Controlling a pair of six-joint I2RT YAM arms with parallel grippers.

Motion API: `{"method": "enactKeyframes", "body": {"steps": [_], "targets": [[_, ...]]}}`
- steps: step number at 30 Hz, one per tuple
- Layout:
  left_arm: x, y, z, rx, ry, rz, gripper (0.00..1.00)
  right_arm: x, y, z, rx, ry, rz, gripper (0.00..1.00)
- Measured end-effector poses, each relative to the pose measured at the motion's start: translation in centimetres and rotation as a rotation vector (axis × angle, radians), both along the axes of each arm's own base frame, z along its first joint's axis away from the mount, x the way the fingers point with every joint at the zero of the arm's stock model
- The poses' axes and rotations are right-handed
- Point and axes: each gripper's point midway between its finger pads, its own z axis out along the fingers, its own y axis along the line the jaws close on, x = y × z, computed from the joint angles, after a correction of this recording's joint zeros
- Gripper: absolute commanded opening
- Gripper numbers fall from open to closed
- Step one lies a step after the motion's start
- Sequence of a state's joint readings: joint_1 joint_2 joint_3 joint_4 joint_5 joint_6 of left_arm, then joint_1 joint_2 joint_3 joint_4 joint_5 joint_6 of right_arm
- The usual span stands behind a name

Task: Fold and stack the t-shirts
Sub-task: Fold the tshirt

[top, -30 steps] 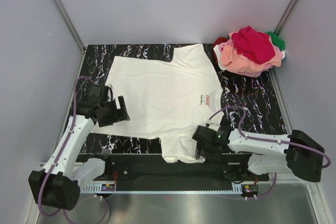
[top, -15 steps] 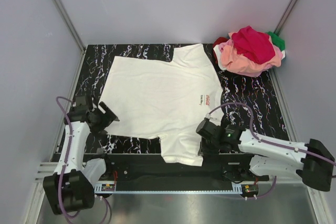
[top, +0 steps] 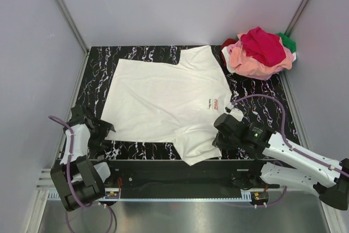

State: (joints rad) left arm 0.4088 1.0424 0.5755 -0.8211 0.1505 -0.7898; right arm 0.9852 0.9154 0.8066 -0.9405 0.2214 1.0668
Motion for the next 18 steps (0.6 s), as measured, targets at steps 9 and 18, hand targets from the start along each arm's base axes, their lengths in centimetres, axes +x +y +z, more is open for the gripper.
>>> {"method": "enactKeyframes", "body": {"steps": [9, 18], "targets": [[0.1, 1.7, -2.8, 0.043, 0.085, 0.104, 0.52, -0.1, -1.3, 0.8, 0.028, -0.025, -0.027, 0.00], [3.6, 2.9, -2.9, 0.070, -0.032, 0.094, 0.00, -1.3, -3.0, 0.6, 0.041, -0.022, -0.045, 0.00]]}}
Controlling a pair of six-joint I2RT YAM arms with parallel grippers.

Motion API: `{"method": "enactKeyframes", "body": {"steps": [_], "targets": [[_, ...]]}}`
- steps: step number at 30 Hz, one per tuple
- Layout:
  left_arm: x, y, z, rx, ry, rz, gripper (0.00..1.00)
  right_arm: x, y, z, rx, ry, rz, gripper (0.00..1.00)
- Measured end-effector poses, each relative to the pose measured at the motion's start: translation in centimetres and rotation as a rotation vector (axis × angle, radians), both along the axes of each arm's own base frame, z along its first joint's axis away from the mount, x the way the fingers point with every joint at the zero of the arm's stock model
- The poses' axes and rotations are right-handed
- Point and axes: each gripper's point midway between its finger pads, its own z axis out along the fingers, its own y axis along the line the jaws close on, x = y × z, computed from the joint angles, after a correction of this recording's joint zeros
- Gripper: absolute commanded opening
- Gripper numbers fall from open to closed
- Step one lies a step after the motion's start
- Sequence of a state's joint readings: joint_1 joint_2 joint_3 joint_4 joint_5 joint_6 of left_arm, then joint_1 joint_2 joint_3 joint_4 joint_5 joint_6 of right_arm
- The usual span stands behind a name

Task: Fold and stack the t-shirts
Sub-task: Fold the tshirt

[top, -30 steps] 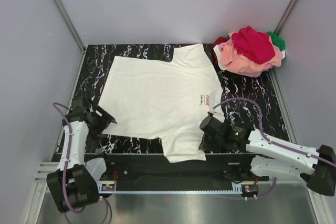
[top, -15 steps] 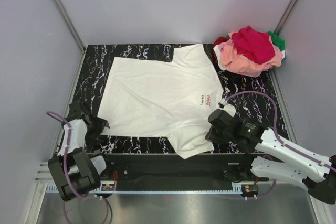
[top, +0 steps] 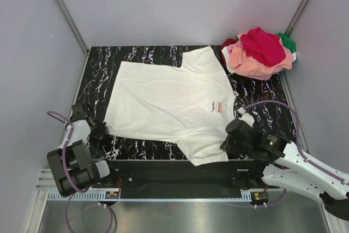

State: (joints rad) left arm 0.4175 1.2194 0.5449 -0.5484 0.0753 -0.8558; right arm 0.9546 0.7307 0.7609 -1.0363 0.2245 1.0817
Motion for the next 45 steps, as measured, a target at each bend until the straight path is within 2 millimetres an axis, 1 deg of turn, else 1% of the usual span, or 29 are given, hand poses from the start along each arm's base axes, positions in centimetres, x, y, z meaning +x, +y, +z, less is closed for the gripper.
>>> {"method": "enactKeyframes", "body": {"steps": [3, 5, 9, 11, 13, 15, 16, 18, 20, 21, 23, 25, 28, 30, 34, 35, 37, 40, 43, 45], "targets": [[-0.3, 0.2, 0.3, 0.028, -0.006, -0.018, 0.00, -0.4, -0.3, -0.5, -0.001, 0.017, -0.006, 0.00], [-0.8, 0.2, 1.2, 0.046, -0.020, -0.026, 0.00, -0.7, -0.3, -0.7, 0.003, 0.029, -0.004, 0.00], [-0.7, 0.1, 4.3, 0.076, -0.085, -0.045, 0.00, -1.1, 0.1, -0.6, 0.020, 0.050, 0.011, 0.00], [0.1, 0.3, 6.4, 0.085, -0.113, -0.064, 0.00, -0.9, 0.3, -0.3, 0.007, 0.056, 0.018, 0.00], [1.6, 0.7, 8.9, 0.092, -0.153, -0.086, 0.00, -0.3, 0.6, 0.7, -0.016, 0.052, 0.021, 0.00], [3.5, 1.2, 11.4, 0.104, -0.200, -0.106, 0.00, 1.6, 1.2, 2.5, -0.042, 0.033, 0.015, 0.00], [4.3, 1.5, 12.4, 0.109, -0.217, -0.117, 0.00, 3.0, 1.5, 3.3, -0.045, 0.022, -0.001, 0.00], [6.1, 2.0, 14.0, 0.114, -0.245, -0.140, 0.00, 6.3, 1.7, 4.1, -0.060, 0.003, -0.037, 0.00], [8.0, 2.2, 14.9, 0.106, -0.253, -0.173, 0.00, 9.3, 0.9, 4.4, -0.071, 0.005, -0.078, 0.00], [8.8, 2.3, 15.1, 0.102, -0.251, -0.189, 0.00, 10.9, 0.5, 4.4, -0.083, 0.006, -0.095, 0.00], [11.1, 2.3, 15.2, 0.093, -0.233, -0.238, 0.00, 13.8, 0.0, 4.4, -0.099, 0.013, -0.107, 0.00], [13.4, 1.7, 14.8, 0.088, -0.213, -0.301, 0.00, 16.1, -0.2, 4.1, -0.116, 0.029, -0.099, 0.00], [16.4, 0.0, 13.8, 0.085, -0.184, -0.395, 0.00, 18.7, 0.0, 3.3, -0.122, 0.039, -0.081, 0.00], [17.9, -1.4, 13.1, 0.080, -0.160, -0.452, 0.00, 19.5, -0.1, 2.4, -0.121, 0.059, -0.074, 0.00], [21.0, -3.3, 12.2, 0.083, -0.139, -0.529, 0.00, 20.4, -0.5, 0.6, -0.117, 0.109, -0.074, 0.00], [21.6, -3.6, 11.7, 0.084, -0.131, -0.540, 0.00, 20.6, -0.6, 0.3, -0.116, 0.117, -0.073, 0.00], [22.0, -3.8, 10.8, 0.079, -0.107, -0.550, 0.00, 20.9, -0.7, -0.3, -0.116, 0.133, -0.073, 0.00], [21.7, -3.7, 9.9, 0.076, -0.073, -0.553, 0.00, 21.2, -0.6, -1.0, -0.110, 0.148, -0.063, 0.00], [21.1, -3.4, 10.2, 0.090, -0.071, -0.566, 0.00, 21.2, -0.5, -0.8, -0.107, 0.147, -0.051, 0.00], [20.0, -3.1, 10.8, 0.104, -0.073, -0.577, 0.00, 20.9, -0.5, -0.4, -0.100, 0.142, -0.043, 0.00]]}}
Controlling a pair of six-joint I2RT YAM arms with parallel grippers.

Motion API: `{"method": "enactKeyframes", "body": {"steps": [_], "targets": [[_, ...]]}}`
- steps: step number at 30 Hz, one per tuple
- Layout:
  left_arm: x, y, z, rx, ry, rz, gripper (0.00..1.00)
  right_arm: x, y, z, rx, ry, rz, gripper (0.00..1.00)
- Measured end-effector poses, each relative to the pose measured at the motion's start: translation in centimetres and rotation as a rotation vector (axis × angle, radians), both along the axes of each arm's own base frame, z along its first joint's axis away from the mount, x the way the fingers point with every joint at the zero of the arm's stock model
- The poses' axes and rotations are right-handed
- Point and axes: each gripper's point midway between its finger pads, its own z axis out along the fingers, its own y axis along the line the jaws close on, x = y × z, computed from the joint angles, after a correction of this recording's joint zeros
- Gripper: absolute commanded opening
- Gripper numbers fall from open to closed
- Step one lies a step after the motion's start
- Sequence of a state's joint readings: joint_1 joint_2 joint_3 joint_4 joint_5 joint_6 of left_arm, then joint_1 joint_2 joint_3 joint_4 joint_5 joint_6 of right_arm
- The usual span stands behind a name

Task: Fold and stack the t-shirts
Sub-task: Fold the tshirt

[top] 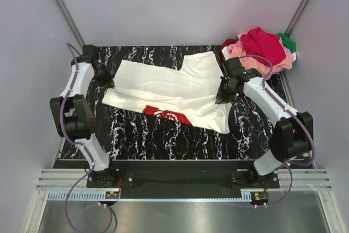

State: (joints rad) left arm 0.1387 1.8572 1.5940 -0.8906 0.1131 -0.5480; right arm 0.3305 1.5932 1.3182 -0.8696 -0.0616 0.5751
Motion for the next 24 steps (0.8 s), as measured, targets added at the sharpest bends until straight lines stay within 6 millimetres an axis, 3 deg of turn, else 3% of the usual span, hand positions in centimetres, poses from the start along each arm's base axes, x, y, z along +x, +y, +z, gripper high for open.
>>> {"method": "enactKeyframes", "body": {"steps": [4, 8, 10, 14, 17, 18, 21, 24], "targets": [[-3.8, 0.8, 2.5, 0.016, -0.033, -0.009, 0.00, -2.0, -0.4, 2.6, 0.034, -0.055, 0.009, 0.00], [-8.4, 2.8, 5.0, 0.042, -0.101, 0.037, 0.00, -6.5, -1.0, 5.5, 0.112, -0.133, 0.025, 0.00], [-11.0, 3.3, 5.2, 0.051, -0.107, 0.068, 0.00, -8.8, -1.1, 5.9, 0.150, -0.144, 0.039, 0.00], [-14.5, 2.3, 4.0, 0.039, -0.089, 0.066, 0.00, -13.2, -1.0, 4.0, 0.215, -0.073, 0.068, 0.01], [-16.7, 1.8, 2.3, 0.020, -0.038, 0.071, 0.00, -15.8, -1.1, 1.8, 0.240, 0.013, 0.065, 0.09], [-17.3, 1.7, 1.8, 0.012, -0.018, 0.073, 0.00, -16.5, -1.2, 1.4, 0.245, 0.035, 0.061, 0.16], [-18.2, 1.4, 1.4, -0.005, 0.016, 0.067, 0.00, -17.6, -1.0, 1.2, 0.271, 0.064, 0.059, 0.17], [-18.8, 1.0, 1.9, -0.012, 0.006, 0.060, 0.01, -17.9, 0.1, 1.8, 0.337, 0.081, 0.082, 0.11]]}}
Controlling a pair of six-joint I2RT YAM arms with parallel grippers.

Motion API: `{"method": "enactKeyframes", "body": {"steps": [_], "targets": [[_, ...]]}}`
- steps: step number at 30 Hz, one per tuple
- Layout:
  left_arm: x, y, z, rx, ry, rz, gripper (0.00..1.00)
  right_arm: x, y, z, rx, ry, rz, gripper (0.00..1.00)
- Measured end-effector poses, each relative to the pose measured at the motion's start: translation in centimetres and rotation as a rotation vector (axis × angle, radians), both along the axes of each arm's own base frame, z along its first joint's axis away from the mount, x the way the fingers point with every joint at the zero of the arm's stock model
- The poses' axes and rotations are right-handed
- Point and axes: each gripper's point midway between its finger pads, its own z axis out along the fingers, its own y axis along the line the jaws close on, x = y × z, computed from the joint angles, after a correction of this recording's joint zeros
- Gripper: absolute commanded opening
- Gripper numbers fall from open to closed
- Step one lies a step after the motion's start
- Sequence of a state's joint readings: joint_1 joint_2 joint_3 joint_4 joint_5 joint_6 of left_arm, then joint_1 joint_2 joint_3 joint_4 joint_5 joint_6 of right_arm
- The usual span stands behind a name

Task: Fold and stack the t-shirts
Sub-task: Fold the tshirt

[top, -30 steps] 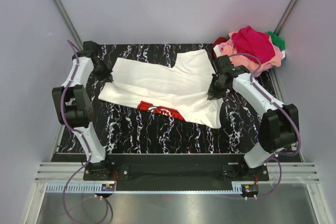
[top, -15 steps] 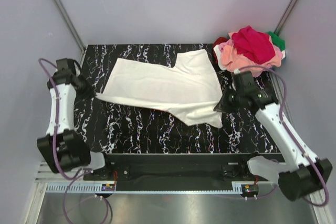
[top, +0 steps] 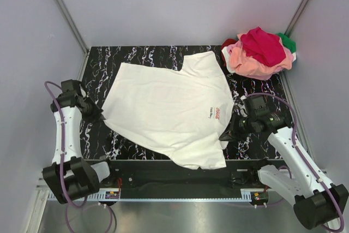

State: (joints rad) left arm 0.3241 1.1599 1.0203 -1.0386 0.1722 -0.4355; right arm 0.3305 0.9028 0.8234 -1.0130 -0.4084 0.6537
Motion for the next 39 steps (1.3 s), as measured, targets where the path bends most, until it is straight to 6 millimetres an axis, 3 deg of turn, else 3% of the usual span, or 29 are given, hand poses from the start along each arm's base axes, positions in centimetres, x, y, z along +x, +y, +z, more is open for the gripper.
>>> {"method": "enactKeyframes", "body": {"steps": [2, 4, 6, 7, 8, 11, 15, 18, 22, 29, 31, 36, 39], "targets": [[-0.4, -0.2, 0.6, 0.004, -0.021, -0.002, 0.01, -0.2, 0.4, 0.3, 0.028, 0.008, 0.011, 0.02], [-0.4, -0.1, 0.8, 0.007, -0.030, -0.002, 0.00, -0.2, 0.6, 0.4, 0.037, 0.009, 0.013, 0.03], [-0.2, -0.2, 0.5, -0.004, -0.019, -0.007, 0.00, -0.1, 0.7, 0.3, 0.038, 0.019, 0.018, 0.16], [0.0, -0.3, 0.2, -0.015, -0.010, -0.010, 0.00, -0.1, 0.7, 0.0, 0.035, 0.029, 0.024, 0.26], [0.2, -0.3, -0.2, -0.025, -0.001, -0.013, 0.00, 0.0, 0.7, -0.3, 0.028, 0.040, 0.028, 0.45], [0.2, -0.5, -1.2, -0.037, 0.017, -0.016, 0.00, -0.4, 0.2, -2.1, -0.011, 0.074, 0.026, 0.68], [0.0, -0.5, -2.2, -0.041, 0.026, -0.015, 0.00, -3.7, -0.3, -6.2, -0.120, 0.160, 0.071, 0.78], [-0.1, -0.6, -2.9, -0.048, 0.030, -0.016, 0.00, -6.4, 0.3, -8.4, -0.207, 0.224, 0.173, 0.79], [0.2, -0.6, -3.2, -0.048, 0.027, -0.016, 0.00, -7.0, 0.8, -10.8, -0.324, 0.264, 0.218, 0.74], [0.8, -0.4, -3.0, -0.039, 0.003, -0.017, 0.00, -4.8, 1.1, -13.3, -0.425, 0.220, 0.222, 0.57], [0.9, -0.3, -3.1, -0.037, -0.002, -0.016, 0.00, -4.1, 1.4, -13.4, -0.422, 0.186, 0.220, 0.56], [1.0, -0.2, -3.3, -0.035, -0.005, -0.017, 0.00, -3.1, 2.3, -13.3, -0.390, 0.141, 0.218, 0.71], [1.1, -0.2, -3.5, -0.037, 0.002, -0.017, 0.00, -2.9, 2.7, -13.4, -0.395, 0.151, 0.224, 0.65]]}}
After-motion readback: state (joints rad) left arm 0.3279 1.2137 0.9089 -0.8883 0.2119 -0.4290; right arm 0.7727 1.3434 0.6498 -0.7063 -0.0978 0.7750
